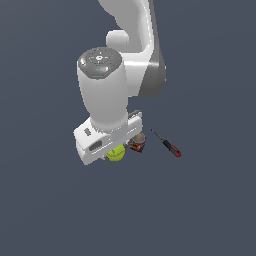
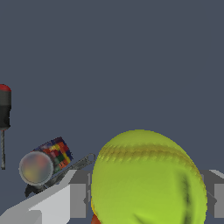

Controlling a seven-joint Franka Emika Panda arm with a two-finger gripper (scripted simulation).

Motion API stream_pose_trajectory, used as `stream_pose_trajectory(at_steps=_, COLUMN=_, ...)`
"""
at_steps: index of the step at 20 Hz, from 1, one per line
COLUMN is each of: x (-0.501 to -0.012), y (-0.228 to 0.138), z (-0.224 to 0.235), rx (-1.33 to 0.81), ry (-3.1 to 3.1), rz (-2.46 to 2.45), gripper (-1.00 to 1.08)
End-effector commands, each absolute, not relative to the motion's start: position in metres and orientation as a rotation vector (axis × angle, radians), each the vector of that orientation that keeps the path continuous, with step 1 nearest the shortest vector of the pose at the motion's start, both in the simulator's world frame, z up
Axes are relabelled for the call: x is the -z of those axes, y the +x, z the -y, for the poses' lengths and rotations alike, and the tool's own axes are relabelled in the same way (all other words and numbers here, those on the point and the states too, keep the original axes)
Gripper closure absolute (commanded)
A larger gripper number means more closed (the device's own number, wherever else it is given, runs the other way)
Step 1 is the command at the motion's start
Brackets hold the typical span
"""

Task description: Pick up a designated object from a clutter of objects.

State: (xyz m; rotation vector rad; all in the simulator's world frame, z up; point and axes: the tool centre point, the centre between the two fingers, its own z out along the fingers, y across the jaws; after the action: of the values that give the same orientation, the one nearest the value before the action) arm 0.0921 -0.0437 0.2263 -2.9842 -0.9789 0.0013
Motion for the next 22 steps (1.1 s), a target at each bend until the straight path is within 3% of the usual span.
stream_pose_trajectory(at_steps=1, x=-0.257, y=0.091, z=0.056, rx=0.001, ry=-2.983, rz=0.980, gripper=1.08)
stream_pose_trajectory(at_steps=13, x=-0.383, y=0.090, z=0.111, rx=0.001, ry=-2.983, rz=0.980, gripper=1.08)
stream_pose_trajectory(at_steps=22, x=-0.432, y=0.092, z=0.132, rx=0.000, ry=-2.985, rz=0.980, gripper=1.08)
